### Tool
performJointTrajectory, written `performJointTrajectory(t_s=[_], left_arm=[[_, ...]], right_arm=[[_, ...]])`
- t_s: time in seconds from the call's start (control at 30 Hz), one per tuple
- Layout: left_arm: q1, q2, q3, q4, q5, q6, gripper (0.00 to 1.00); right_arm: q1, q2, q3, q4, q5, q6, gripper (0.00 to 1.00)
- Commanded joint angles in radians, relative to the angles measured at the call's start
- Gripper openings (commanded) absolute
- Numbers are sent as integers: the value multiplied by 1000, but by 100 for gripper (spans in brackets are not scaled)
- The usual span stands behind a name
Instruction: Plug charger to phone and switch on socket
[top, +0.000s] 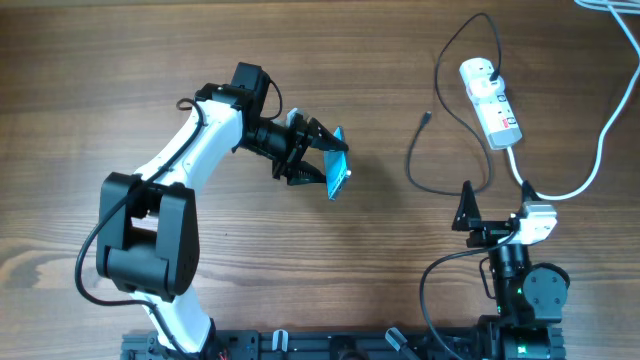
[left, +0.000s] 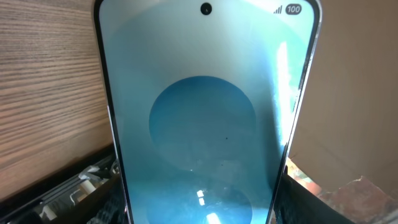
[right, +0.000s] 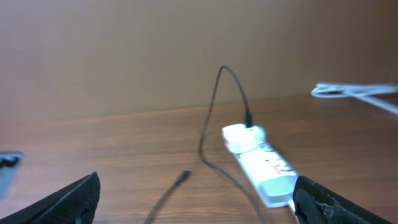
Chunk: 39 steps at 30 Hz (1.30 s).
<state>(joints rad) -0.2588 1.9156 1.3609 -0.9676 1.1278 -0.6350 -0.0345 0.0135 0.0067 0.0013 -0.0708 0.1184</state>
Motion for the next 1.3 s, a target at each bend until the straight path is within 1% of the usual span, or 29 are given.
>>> performJointTrajectory(t_s=[0.0, 0.03, 0.1, 0.13, 0.17, 0.2, 0.23, 0.33, 0.4, 0.5, 0.63, 0.7, 0.77, 0.83, 0.93, 0.97, 1.0, 1.07, 1.17, 1.27], left_arm=[[8, 7, 25, 20, 50, -10, 60], [8, 7, 25, 23, 49, -10, 60], [8, 7, 25, 26, 50, -10, 60], [8, 7, 25, 30, 50, -10, 60], [8, 7, 25, 33, 49, -10, 60], [8, 7, 25, 36, 50, -9, 60], [8, 7, 25, 36, 49, -9, 60], [8, 7, 25, 36, 26, -9, 61], [8, 7, 25, 40, 23, -10, 60], [8, 7, 25, 44, 23, -10, 61], [8, 7, 25, 47, 23, -10, 60], [8, 7, 25, 48, 23, -10, 60], [8, 7, 25, 48, 23, -10, 60], [8, 7, 25, 48, 23, -9, 60], [8, 7, 25, 72, 23, -10, 60], [8, 7, 25, 81, 23, -10, 60], [8, 7, 25, 91, 23, -10, 61], [8, 7, 25, 115, 23, -10, 61], [8, 7, 25, 151, -32, -48, 62], [9, 7, 25, 192, -82, -66, 62]], right_arm=[[-2, -6, -2, 9, -65, 447, 100], [-2, -6, -2, 9, -65, 586, 100], [-2, -6, -2, 9, -59, 785, 100], [-3, -6, -2, 8, -50, 866, 100], [-2, -6, -2, 9, -72, 977, 100], [-2, -6, -2, 18, -113, 1027, 100], [-2, -6, -2, 36, -137, 1014, 100], [-2, -6, 2, 143, -281, 639, 99], [-2, -2, 31, 143, -275, 554, 100], [-2, 47, 90, 135, -264, 476, 100], [-2, 227, 211, 56, -296, 386, 99], [-2, 346, 302, 14, -317, 343, 99], [-2, 494, 442, -102, -316, 315, 100], [-2, 587, 536, -192, -315, 297, 100], [-2, 764, 713, -376, -321, 254, 100], [-2, 792, 742, -412, -327, 255, 100], [-2, 843, 782, -455, -370, 256, 100], [-2, 900, 793, -455, -457, 293, 100], [-2, 981, 793, -456, -470, 430, 100], [-2, 1046, 793, -467, -498, 428, 100]])
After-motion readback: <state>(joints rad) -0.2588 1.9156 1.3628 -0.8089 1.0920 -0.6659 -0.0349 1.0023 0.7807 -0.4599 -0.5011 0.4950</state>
